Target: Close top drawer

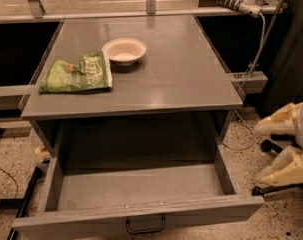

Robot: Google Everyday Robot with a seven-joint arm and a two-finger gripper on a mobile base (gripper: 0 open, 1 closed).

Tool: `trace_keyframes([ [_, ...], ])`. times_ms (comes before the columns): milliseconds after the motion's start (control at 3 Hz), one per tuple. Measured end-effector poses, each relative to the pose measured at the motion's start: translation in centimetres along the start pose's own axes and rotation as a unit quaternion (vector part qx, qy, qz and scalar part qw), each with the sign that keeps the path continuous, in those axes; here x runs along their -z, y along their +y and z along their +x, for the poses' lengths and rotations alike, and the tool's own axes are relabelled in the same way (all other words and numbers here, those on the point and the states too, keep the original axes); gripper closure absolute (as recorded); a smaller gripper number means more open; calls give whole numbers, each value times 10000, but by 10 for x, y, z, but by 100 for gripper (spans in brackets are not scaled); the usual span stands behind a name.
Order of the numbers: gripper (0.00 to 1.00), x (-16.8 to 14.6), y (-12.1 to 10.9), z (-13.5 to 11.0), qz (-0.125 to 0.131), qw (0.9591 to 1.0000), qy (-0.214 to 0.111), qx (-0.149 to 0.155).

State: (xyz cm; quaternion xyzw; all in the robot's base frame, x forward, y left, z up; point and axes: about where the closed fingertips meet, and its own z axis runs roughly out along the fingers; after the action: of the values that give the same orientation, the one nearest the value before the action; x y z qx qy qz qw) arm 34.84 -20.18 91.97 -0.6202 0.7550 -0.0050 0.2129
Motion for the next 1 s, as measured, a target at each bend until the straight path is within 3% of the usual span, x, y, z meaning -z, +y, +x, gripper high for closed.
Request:
trace_keyframes([
  [333,66,-50,49,1,-495,9984,-274,81],
  [667,89,-63,64,10,-702,9973,-221,22],
  [1000,100,-65,66,9,-689,9973,-246,17],
])
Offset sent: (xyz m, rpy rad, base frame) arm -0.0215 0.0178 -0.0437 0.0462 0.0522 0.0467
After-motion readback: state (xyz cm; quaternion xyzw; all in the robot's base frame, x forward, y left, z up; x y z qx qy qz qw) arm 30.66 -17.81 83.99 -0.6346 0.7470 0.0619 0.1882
